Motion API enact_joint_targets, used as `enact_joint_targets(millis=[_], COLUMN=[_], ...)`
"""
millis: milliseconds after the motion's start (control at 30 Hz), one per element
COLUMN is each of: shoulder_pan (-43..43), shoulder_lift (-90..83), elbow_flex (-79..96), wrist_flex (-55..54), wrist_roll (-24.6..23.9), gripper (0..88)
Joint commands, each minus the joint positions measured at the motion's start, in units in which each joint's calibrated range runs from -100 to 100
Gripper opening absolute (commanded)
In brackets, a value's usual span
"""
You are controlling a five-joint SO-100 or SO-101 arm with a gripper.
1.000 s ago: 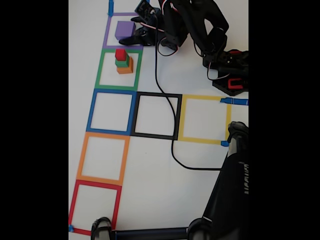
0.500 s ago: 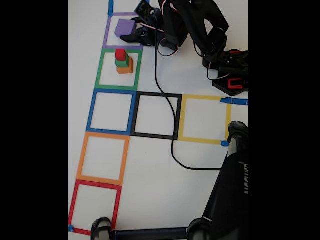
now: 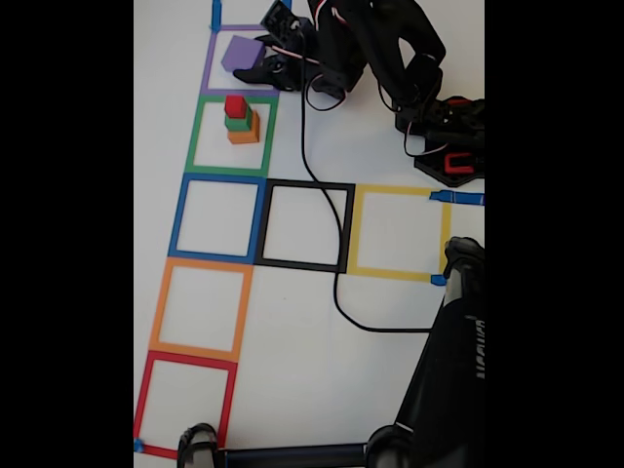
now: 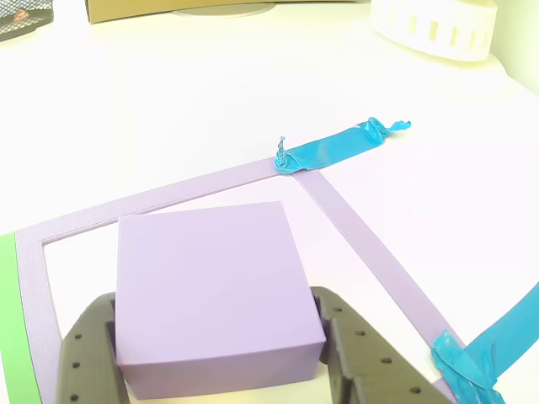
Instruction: Tower of hanoi
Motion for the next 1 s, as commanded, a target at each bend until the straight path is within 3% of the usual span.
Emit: enact_joint_targets(millis=[0,500,733,967], shoulder_pan=[-1.15,-1.73,-2.3,-6.23], shoulder_lift=[-7.71,-40.09,-54.22,-57.21], elbow_flex=[0.22,-6.6,-23.06,-54.24], wrist_flex=[6.32,47.62,79.85,114.74], wrist_roll=[0.36,0.36,0.36,0.36], gripper=[18.1,15.9,15.7,15.5])
